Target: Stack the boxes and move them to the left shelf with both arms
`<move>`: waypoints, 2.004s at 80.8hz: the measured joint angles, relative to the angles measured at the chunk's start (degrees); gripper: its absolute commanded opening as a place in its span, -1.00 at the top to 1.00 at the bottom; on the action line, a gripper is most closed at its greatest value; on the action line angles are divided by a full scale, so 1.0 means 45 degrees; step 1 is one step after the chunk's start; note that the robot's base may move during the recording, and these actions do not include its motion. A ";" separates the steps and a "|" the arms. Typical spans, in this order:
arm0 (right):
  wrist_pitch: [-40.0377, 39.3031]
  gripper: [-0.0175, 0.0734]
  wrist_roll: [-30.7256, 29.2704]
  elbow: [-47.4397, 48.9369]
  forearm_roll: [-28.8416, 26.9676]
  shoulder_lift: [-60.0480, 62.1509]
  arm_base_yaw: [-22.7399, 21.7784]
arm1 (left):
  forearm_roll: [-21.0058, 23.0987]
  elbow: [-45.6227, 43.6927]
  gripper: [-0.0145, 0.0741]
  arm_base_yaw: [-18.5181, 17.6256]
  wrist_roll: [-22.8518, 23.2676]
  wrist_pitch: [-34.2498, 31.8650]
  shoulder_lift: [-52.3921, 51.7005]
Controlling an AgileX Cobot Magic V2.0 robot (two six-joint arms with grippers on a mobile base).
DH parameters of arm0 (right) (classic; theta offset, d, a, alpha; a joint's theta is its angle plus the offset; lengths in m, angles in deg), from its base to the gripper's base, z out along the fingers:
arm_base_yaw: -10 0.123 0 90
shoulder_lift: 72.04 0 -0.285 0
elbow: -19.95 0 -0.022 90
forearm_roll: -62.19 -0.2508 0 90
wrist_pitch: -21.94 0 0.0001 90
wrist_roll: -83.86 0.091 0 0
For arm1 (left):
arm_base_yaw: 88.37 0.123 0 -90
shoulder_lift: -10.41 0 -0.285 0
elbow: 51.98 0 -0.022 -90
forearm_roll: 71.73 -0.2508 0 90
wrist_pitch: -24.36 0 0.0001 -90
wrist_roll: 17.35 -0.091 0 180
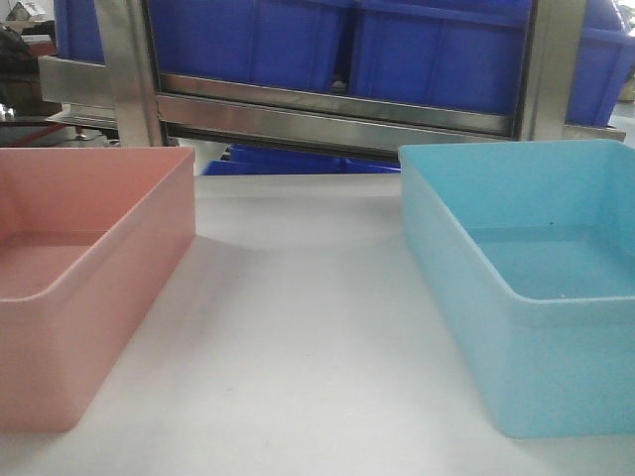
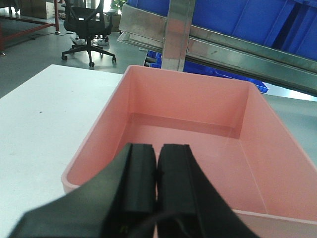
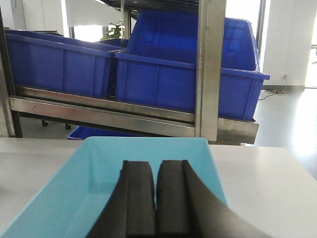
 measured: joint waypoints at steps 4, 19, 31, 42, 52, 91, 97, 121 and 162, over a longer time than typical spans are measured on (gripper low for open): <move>0.0000 0.51 0.0000 0.0000 0.0000 0.0000 0.0000 | 0.0000 0.0000 0.68 0.0000 0.0000 0.0000 0.0000; 0.0000 0.51 0.0000 0.0000 0.0000 0.0000 0.0000 | 0.0000 0.0000 0.68 0.0000 0.0000 0.0000 0.0000; 0.0000 0.51 0.0000 0.0000 0.0000 0.0000 0.0000 | 0.0023 0.0000 0.67 0.0000 0.0000 0.0000 0.0000; 0.0000 0.51 0.0000 0.0000 0.0000 0.0000 0.0000 | 0.0023 0.0000 0.67 0.0000 0.0000 0.0000 0.0000; 0.0000 0.51 0.0000 0.0000 0.0000 0.0000 0.0000 | -0.0126 -0.0398 0.67 0.0000 0.0000 0.0521 0.0000; 0.0000 0.51 0.0000 0.0000 0.0000 0.0000 0.0000 | -0.1694 -0.5292 0.67 0.0000 0.0000 0.5332 0.2552; 0.0000 0.51 0.0000 0.0000 0.0000 0.0000 0.0000 | -0.1694 -0.5975 0.67 0.0000 0.0000 0.5363 0.3875; 0.0000 0.51 0.0000 0.0000 0.0000 0.0000 0.0000 | -0.0178 -0.8742 0.67 0.0000 0.0000 0.6409 0.9701; 0.0000 0.51 0.0000 0.0000 0.0000 0.0000 0.0000 | 0.0279 -1.5640 -0.27 0.1567 -0.2040 1.0432 1.8691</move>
